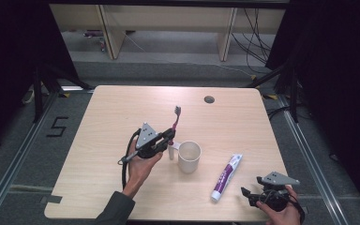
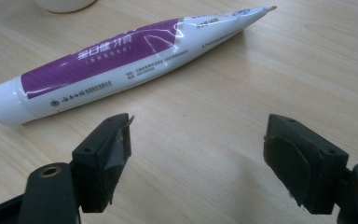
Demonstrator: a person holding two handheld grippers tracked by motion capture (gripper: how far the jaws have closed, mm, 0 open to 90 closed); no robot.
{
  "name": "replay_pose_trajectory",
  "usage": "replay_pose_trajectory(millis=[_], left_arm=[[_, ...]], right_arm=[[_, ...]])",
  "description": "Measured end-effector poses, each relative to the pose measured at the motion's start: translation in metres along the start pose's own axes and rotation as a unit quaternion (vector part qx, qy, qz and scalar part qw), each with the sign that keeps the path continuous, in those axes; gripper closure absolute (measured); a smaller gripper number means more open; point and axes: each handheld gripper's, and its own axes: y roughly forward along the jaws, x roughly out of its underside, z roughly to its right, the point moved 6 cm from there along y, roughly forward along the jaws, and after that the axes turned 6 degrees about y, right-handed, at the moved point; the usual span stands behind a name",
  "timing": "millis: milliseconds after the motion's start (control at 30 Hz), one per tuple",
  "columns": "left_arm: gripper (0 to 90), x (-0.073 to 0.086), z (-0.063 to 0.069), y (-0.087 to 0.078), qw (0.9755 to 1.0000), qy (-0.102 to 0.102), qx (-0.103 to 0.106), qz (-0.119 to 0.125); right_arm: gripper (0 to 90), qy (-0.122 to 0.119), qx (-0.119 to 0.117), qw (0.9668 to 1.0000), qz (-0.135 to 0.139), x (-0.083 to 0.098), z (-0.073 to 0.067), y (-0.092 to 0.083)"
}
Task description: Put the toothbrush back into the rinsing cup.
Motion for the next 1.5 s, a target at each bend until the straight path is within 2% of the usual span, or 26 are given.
replay_pose_trajectory(millis=[167,200,233,267,300,333,400,433,467,500,533,600,667,700,833,933,1033,1067,1167,1200,1400,1467,1500], left_arm=[[83.1,0.007,0.001,-0.001,0.9998,0.013,0.002,-0.014],[83.1,0.008,0.001,-0.001,0.9999,0.009,0.003,-0.013],[83.1,0.009,0.002,-0.001,0.9998,0.011,0.002,-0.018],[83.0,0.011,0.002,-0.002,0.9997,0.014,0.004,-0.021],[83.0,0.012,0.002,-0.002,0.9996,0.015,0.004,-0.022],[83.0,0.013,0.002,-0.002,0.9996,0.016,0.004,-0.024],[82.8,0.015,0.002,-0.003,0.9994,0.019,0.004,-0.029],[82.8,0.016,0.002,-0.003,0.9993,0.02,0.003,-0.031],[82.7,0.018,0.002,-0.002,0.9993,0.017,0.005,-0.034],[82.6,0.018,0.002,-0.002,0.9993,0.017,0.005,-0.034],[82.6,0.018,0.002,-0.002,0.9991,0.02,0.004,-0.038],[81.9,0.019,0.002,-0.003,0.9987,0.022,0.001,-0.045],[80.5,0.02,0.002,-0.003,0.9987,0.017,0.003,-0.047],[79.0,0.02,0.002,-0.004,0.9987,0.016,0.002,-0.048],[73.2,0.021,-0.001,-0.006,0.9982,0.02,-0.004,-0.056],[59.9,0.018,-0.001,-0.008,0.9988,0.008,-0.005,-0.048],[56.0,0.015,-0.001,-0.012,0.9987,0.01,-0.01,-0.049],[50.7,0.014,-0.002,-0.013,0.9988,0.007,-0.01,-0.048],[48.8,0.012,-0.002,-0.015,0.9989,0.004,-0.012,-0.044],[46.9,0.011,-0.002,-0.016,0.999,0.0,-0.011,-0.044],[40.8,0.01,0.002,-0.022,0.9987,-0.005,-0.006,-0.051],[36.4,0.011,0.002,-0.026,0.9981,-0.001,-0.01,-0.06],[36.4,0.012,0.002,-0.027,0.998,-0.001,-0.011,-0.063]], right_arm=[[24.2,-0.008,-0.001,0.9999,0.007,-0.001,0.0,0.001],[24.2,0.001,0.002,1.0,0.003,0.0,-0.001,0.0],[24.2,-0.002,0.002,1.0,0.004,0.0,0.0,0.0],[24.2,-0.015,0.008,0.9998,0.005,-0.001,0.001,-0.001],[24.2,-0.015,0.008,0.9998,0.005,-0.001,0.001,-0.001],[24.2,0.005,0.002,1.0,-0.001,0.0,-0.002,-0.001],[24.2,-0.014,0.008,0.9999,0.004,-0.001,0.001,-0.001],[24.2,-0.01,0.008,0.9999,0.002,-0.001,0.001,-0.001],[24.2,-0.021,0.009,0.9997,0.006,-0.001,0.002,0.0],[24.2,-0.021,0.009,0.9997,0.006,-0.001,0.002,0.0],[24.2,-0.01,0.008,0.9999,0.002,-0.001,0.0,-0.001],[24.2,-0.01,0.008,0.9999,0.002,-0.001,0.0,-0.001],[24.2,-0.006,0.002,1.0,0.0,0.0,-0.001,-0.001],[24.2,-0.01,0.008,0.9999,0.003,-0.001,0.001,-0.001],[24.2,-0.007,0.002,1.0,0.001,-0.001,-0.001,-0.001],[24.2,-0.007,0.003,1.0,0.001,-0.001,0.0,-0.001],[24.2,-0.008,0.004,1.0,0.002,-0.001,0.0,-0.001],[24.2,-0.007,0.003,1.0,0.001,-0.001,0.0,-0.001],[24.2,-0.007,0.003,1.0,0.001,-0.001,0.0,-0.001],[24.2,-0.016,0.003,0.9998,0.006,-0.001,0.0,0.0],[24.5,-0.005,0.003,1.0,0.002,-0.001,-0.001,-0.001],[24.9,-0.014,0.011,0.9997,0.019,-0.004,0.0,-0.002],[24.9,-0.014,0.011,0.9997,0.019,-0.004,0.0,-0.002]])
